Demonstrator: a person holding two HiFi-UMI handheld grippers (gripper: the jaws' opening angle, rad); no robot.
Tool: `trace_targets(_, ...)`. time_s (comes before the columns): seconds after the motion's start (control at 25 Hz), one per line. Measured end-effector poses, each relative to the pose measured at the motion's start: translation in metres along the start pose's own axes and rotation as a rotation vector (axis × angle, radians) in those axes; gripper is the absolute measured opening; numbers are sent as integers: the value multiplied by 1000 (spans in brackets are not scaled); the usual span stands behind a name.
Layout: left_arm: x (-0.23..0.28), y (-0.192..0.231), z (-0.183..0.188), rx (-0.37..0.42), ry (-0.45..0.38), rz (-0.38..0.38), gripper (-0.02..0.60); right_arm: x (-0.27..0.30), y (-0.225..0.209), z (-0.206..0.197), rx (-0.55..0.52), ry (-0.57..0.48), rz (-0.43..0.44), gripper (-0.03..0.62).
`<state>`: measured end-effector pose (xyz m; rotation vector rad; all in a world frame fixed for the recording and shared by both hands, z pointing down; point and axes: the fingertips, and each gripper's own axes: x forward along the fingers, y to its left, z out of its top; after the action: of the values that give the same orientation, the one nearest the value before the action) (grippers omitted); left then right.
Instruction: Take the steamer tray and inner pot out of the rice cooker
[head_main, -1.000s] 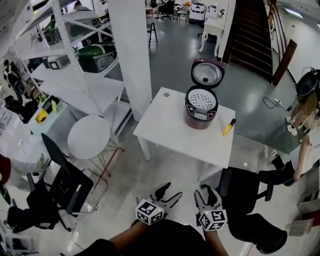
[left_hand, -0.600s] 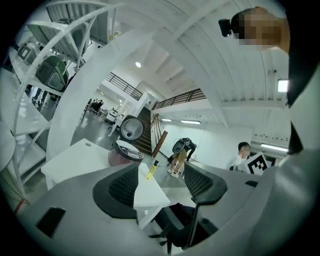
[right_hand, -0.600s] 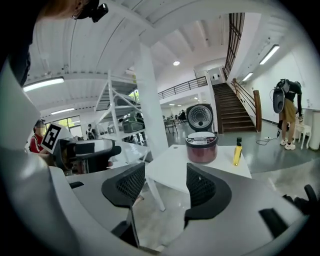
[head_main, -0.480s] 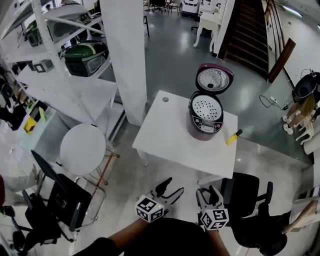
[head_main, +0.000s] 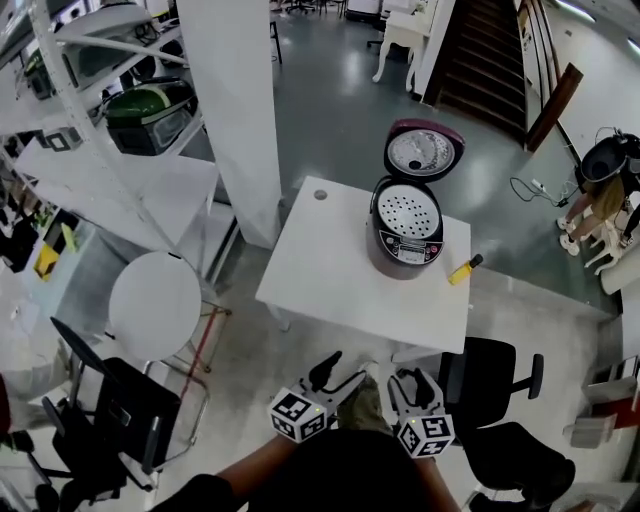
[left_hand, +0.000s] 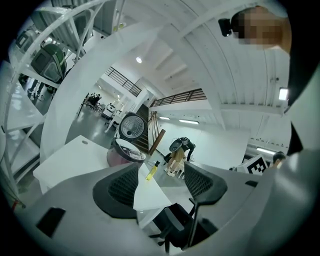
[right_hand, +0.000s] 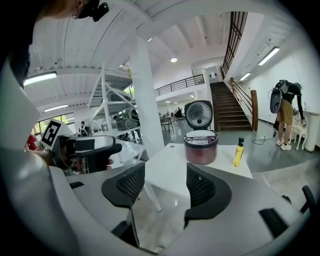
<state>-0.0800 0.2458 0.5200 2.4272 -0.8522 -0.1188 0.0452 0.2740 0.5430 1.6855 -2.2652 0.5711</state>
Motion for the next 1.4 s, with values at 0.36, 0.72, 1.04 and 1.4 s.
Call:
trace_targets(0.36, 44, 26, 7, -4, 19, 25, 264, 39, -36, 24, 1, -30, 16, 229)
trace_targets(0.72, 143, 66, 24, 31, 77, 74, 264, 111, -119, 65, 47, -51, 49, 229)
trace_targets(1.04, 229, 81, 33, 30, 116, 129, 264, 157, -186, 102, 58, -66, 105, 229)
trace_targets(1.4, 284, 109, 55, 50, 95, 211, 264, 197, -252, 120, 45, -46, 122, 229)
